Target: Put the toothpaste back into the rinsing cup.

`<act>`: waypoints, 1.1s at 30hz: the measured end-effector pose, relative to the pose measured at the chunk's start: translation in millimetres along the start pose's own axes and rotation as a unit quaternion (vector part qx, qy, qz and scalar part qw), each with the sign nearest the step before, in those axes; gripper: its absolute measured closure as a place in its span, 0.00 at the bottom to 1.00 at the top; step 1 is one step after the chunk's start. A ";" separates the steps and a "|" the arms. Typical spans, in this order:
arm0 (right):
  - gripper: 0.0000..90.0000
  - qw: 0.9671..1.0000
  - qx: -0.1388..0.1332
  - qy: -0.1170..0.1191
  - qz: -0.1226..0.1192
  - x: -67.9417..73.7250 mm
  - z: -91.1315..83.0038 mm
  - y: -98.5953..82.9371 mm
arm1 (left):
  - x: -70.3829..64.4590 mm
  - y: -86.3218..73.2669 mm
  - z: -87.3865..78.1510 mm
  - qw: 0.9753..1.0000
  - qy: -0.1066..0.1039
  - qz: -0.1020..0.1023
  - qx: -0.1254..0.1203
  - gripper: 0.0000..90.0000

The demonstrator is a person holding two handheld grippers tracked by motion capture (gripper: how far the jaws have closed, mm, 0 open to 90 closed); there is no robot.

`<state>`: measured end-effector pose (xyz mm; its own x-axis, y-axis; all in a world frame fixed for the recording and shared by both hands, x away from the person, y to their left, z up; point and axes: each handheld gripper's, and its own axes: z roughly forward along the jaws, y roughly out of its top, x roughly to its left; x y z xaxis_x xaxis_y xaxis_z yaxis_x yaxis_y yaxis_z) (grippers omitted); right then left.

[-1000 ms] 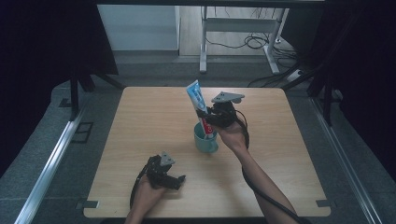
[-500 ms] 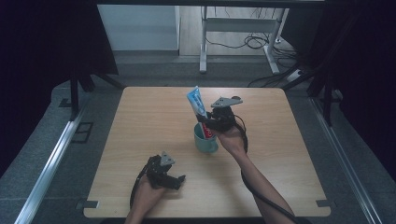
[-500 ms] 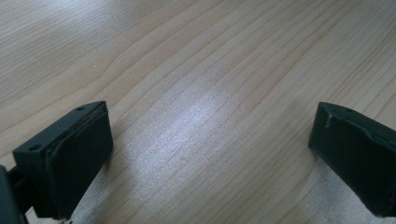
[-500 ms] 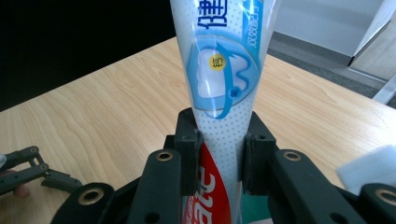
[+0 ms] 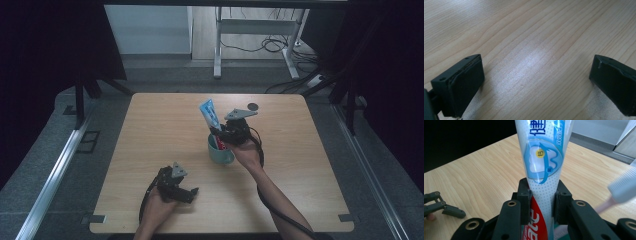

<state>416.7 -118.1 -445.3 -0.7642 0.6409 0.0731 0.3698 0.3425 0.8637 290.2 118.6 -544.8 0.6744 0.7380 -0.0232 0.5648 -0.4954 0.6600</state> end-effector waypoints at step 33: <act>0.75 0.999 0.016 0.026 0.022 -5.8 6.1 -24.8 | 0.0 0.0 0.0 1.000 0.000 0.001 0.000 0.00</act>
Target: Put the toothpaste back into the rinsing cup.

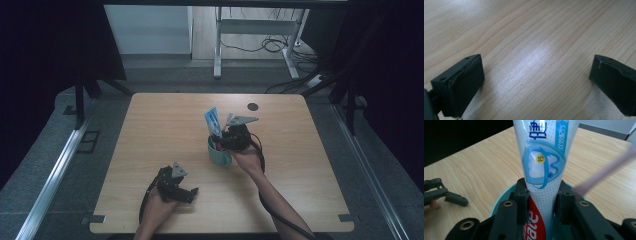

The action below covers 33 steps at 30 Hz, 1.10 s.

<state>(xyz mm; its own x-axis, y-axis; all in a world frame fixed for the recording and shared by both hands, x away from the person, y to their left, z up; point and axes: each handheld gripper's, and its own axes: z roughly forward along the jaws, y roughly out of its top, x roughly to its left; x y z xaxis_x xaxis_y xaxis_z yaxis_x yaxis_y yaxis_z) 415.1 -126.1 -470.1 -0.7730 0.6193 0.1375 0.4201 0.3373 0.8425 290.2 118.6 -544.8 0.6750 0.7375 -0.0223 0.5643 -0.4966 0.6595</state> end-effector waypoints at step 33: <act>0.47 1.000 0.027 0.002 -0.010 3.5 -11.4 8.5 | 0.0 0.0 0.0 1.000 0.000 0.000 0.000 0.00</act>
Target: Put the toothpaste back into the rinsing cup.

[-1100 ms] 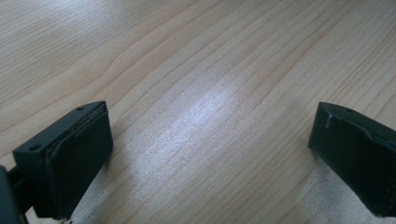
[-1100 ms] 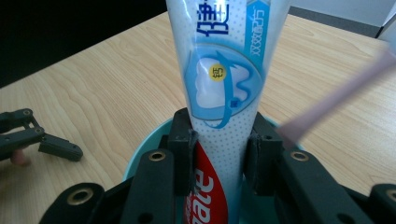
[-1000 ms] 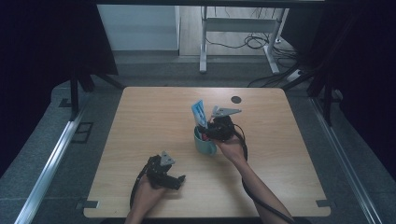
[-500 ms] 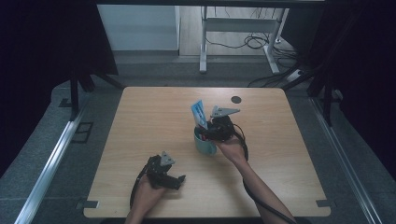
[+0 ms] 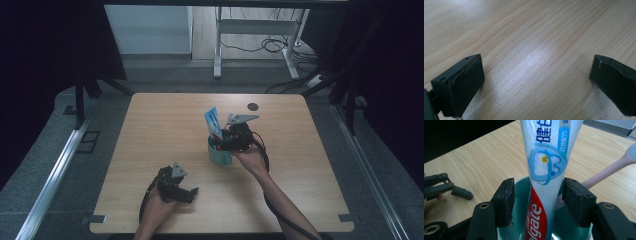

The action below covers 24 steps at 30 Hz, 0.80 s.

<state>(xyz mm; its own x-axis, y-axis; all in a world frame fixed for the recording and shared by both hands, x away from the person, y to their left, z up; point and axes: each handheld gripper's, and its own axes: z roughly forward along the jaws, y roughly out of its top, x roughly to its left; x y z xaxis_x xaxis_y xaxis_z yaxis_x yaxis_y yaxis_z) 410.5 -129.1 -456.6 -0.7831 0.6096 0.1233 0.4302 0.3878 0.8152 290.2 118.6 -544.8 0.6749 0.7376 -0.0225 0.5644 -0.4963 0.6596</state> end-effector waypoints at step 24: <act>0.27 1.000 0.009 -0.005 -0.028 6.4 -16.6 2.9 | 0.0 0.0 -0.1 1.000 0.000 0.000 0.001 0.00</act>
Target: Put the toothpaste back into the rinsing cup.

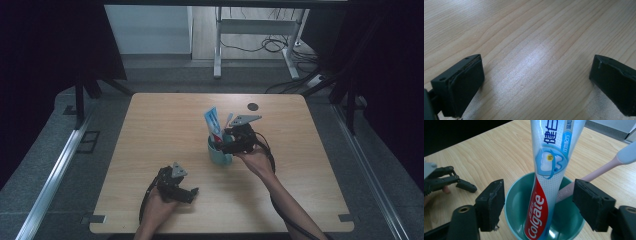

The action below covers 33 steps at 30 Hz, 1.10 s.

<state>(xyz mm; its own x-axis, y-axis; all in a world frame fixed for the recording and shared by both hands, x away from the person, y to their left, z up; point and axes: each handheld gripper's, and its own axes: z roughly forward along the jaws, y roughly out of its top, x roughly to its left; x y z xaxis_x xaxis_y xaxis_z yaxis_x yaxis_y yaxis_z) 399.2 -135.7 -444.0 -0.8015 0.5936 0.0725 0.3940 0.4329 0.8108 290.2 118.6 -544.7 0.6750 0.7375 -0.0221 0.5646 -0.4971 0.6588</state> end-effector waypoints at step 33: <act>0.08 0.999 0.034 -0.009 -0.013 -3.9 -32.7 -25.9 | -0.1 0.0 0.0 1.000 0.000 -0.001 0.000 0.00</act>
<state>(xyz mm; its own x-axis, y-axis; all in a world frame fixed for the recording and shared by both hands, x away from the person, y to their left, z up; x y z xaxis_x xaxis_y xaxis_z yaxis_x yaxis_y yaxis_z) 377.4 -171.4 -446.3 -0.8043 0.5927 0.0414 0.4029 0.4928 0.7713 290.1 118.5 -544.7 0.6741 0.7383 -0.0227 0.5653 -0.4959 0.6592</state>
